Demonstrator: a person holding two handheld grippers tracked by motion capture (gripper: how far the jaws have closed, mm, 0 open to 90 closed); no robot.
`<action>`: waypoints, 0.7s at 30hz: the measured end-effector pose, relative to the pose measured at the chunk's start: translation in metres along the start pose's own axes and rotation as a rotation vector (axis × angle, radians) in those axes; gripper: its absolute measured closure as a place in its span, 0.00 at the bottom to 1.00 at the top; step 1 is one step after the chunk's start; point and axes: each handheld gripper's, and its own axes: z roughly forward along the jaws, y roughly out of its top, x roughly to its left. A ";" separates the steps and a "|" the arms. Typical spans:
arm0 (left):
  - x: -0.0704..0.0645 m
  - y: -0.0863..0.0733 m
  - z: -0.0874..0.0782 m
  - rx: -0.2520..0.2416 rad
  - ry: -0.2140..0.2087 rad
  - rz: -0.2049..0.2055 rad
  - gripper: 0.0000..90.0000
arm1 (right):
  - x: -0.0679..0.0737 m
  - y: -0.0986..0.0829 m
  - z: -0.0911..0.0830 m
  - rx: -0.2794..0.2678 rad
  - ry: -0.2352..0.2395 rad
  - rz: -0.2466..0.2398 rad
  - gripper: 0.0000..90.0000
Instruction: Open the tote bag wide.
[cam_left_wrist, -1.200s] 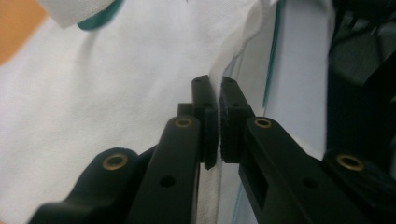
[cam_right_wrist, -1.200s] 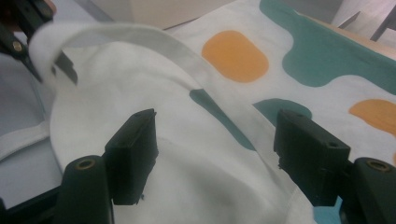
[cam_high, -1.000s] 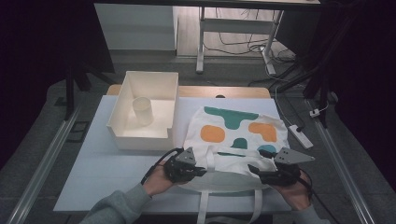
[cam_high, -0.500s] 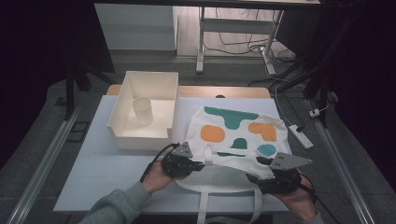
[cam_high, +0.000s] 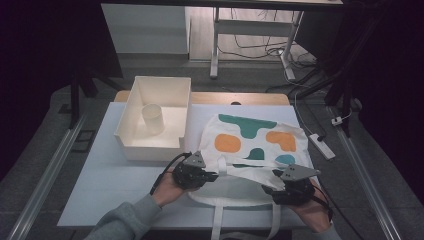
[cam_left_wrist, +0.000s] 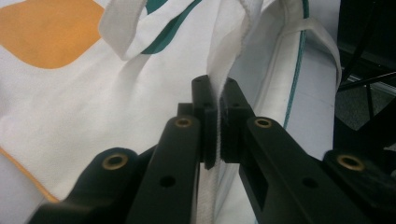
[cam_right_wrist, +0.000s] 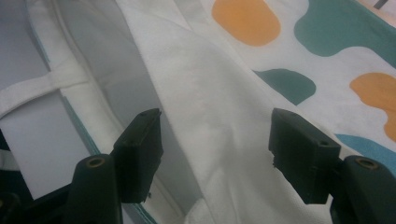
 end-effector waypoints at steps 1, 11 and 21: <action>0.000 0.000 0.000 -0.002 0.000 -0.001 0.96 | 0.000 -0.001 0.001 0.002 -0.001 0.003 0.39; 0.002 0.000 -0.001 -0.009 0.006 -0.005 0.96 | 0.001 -0.004 0.010 0.055 -0.015 -0.035 0.53; 0.000 -0.001 -0.003 -0.010 0.000 0.004 0.96 | 0.005 -0.001 0.007 0.062 0.012 -0.060 0.94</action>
